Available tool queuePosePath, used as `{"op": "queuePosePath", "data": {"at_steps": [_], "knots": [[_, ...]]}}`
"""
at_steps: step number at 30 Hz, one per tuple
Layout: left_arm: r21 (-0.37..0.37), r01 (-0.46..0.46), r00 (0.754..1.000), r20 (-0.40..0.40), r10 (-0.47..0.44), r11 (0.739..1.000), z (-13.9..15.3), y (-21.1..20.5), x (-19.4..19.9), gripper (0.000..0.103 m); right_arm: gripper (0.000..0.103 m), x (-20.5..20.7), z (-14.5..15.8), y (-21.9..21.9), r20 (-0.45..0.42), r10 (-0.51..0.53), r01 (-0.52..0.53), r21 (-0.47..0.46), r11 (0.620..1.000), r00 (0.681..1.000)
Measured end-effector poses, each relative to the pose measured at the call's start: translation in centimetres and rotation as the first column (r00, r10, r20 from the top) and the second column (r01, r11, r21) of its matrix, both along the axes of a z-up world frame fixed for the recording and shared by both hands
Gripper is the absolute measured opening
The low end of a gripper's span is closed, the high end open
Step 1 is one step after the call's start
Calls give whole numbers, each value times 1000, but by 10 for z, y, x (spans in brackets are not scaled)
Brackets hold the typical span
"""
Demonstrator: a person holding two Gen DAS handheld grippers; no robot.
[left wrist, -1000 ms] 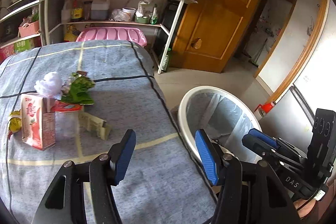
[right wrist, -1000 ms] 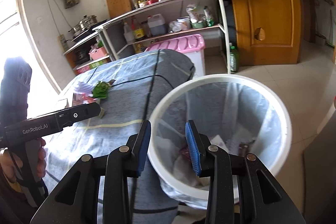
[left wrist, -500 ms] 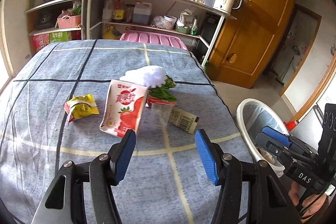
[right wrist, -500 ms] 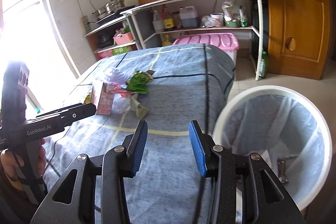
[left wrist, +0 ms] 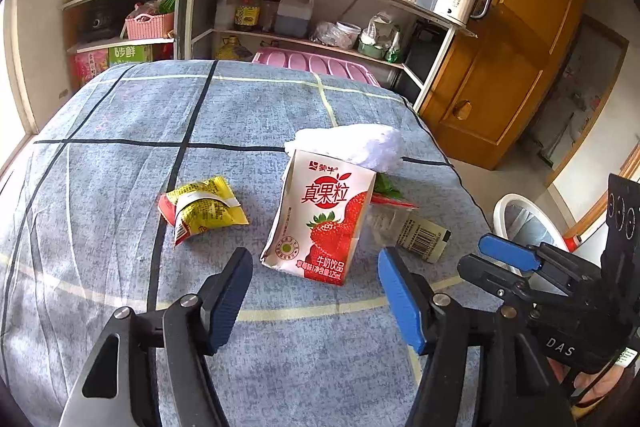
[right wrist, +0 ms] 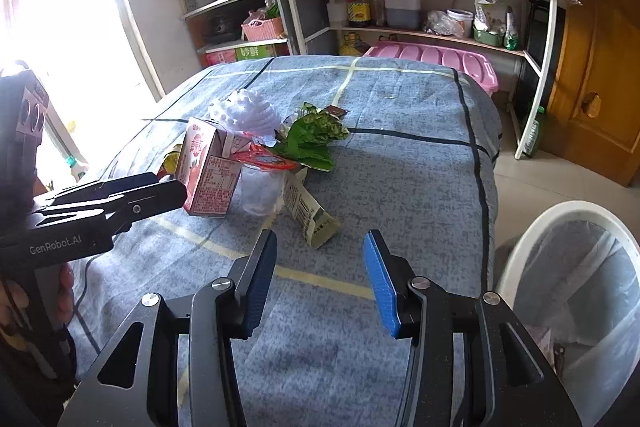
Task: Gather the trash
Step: 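Move both open grippers back toward the milk carton and paper strip, then grasp the strawberry milk carton with the left gripper while the right gripper grasps the beige paper strip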
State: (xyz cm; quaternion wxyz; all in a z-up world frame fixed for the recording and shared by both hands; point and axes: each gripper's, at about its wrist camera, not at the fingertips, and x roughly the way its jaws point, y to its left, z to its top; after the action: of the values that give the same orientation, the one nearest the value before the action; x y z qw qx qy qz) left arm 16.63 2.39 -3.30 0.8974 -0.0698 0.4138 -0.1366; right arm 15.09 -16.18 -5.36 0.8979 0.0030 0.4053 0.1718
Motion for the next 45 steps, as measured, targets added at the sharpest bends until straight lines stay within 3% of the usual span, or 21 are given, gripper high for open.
{"op": "queuePosePath", "data": {"at_steps": [5,18,24,27,45], "knots": [[14,18,1000,-12,-18,1000,-6,-2,12,65,47,18,-10,8,-29,14,-15,-35,999,999],[7,28,998,-49,-27,1000,-20,-4,36,65,47,38,-20,24,-71,54,-55,-21,998,996],[5,34,998,-45,-34,999,-23,-7,38,63,17,36,-22,21,-75,61,-60,16,998,995],[8,34,999,-38,-34,999,-23,-6,37,56,16,34,-22,22,-74,63,-62,17,998,995],[9,14,1000,-28,-14,1000,-17,9,-6,52,14,-7,-24,31,-98,189,-184,64,981,977]]}}
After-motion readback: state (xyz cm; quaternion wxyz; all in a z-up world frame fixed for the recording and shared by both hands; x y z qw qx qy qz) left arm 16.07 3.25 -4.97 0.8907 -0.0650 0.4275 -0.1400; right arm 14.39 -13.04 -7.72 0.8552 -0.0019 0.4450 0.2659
